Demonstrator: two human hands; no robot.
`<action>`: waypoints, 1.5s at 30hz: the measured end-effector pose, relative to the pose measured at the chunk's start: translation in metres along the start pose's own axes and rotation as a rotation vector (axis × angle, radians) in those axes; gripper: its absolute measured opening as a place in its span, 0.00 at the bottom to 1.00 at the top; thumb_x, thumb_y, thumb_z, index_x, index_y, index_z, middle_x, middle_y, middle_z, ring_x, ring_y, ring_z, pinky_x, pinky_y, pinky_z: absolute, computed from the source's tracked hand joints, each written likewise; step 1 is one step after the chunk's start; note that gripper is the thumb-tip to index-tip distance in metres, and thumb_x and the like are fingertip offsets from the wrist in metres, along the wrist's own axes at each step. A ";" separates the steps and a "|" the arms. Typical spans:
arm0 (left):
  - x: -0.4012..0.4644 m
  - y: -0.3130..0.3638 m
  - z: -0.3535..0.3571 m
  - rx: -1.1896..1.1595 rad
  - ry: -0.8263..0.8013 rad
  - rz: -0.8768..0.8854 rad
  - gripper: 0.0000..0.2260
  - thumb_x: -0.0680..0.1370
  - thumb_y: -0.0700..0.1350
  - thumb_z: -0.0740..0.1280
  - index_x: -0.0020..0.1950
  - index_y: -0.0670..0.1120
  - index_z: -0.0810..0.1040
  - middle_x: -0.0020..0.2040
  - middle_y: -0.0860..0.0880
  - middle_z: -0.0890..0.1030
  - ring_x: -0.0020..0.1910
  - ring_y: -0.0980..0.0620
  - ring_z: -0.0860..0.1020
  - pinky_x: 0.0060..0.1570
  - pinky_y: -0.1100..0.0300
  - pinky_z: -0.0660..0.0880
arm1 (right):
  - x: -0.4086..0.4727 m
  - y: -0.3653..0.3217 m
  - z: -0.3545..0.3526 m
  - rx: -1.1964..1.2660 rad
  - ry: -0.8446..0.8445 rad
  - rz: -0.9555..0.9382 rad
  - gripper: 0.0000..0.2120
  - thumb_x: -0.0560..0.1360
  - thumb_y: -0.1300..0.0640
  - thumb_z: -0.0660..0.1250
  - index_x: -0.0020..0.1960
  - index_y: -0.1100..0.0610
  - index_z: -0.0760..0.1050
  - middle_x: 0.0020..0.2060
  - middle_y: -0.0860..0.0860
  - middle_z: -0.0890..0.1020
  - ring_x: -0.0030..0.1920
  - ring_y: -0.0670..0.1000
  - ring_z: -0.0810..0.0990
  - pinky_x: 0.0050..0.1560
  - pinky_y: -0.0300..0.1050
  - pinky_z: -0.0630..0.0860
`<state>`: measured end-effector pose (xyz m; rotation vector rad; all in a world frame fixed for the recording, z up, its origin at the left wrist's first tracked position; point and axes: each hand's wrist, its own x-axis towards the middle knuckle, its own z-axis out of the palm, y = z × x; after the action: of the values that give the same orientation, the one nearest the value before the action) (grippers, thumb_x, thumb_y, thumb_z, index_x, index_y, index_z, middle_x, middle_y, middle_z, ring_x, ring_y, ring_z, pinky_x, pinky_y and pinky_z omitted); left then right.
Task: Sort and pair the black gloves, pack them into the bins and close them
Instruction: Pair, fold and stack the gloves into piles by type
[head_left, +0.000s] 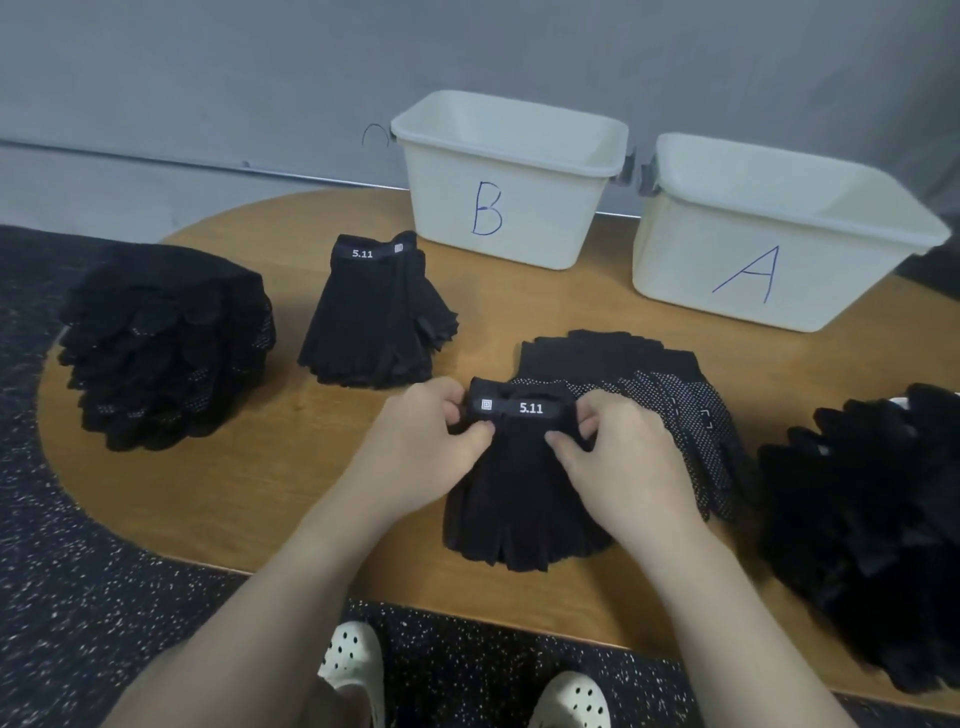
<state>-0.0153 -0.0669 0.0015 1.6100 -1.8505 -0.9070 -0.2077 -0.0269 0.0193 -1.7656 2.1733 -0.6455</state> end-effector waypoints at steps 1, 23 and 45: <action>0.003 0.001 -0.002 -0.056 -0.030 -0.015 0.04 0.78 0.50 0.73 0.48 0.52 0.81 0.35 0.58 0.81 0.42 0.56 0.82 0.46 0.58 0.79 | 0.000 -0.001 0.000 -0.006 0.006 -0.008 0.11 0.77 0.48 0.73 0.44 0.52 0.73 0.45 0.48 0.79 0.46 0.57 0.79 0.46 0.50 0.75; -0.034 0.060 -0.020 -0.562 0.327 0.305 0.12 0.83 0.56 0.64 0.47 0.52 0.82 0.41 0.53 0.84 0.44 0.54 0.84 0.42 0.59 0.81 | -0.014 -0.045 -0.022 0.873 -0.037 -0.466 0.07 0.78 0.62 0.70 0.54 0.55 0.83 0.52 0.48 0.84 0.57 0.52 0.83 0.55 0.41 0.78; -0.017 -0.011 -0.084 -0.698 0.234 0.208 0.14 0.77 0.52 0.71 0.62 0.50 0.80 0.54 0.57 0.86 0.53 0.58 0.84 0.48 0.65 0.81 | 0.044 -0.110 0.020 1.216 -0.197 -0.243 0.08 0.77 0.56 0.75 0.55 0.52 0.85 0.51 0.53 0.88 0.52 0.55 0.88 0.47 0.46 0.84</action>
<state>0.0573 -0.0634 0.0477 1.0200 -1.3000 -1.0603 -0.1141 -0.0909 0.0600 -1.2648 0.9639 -1.3695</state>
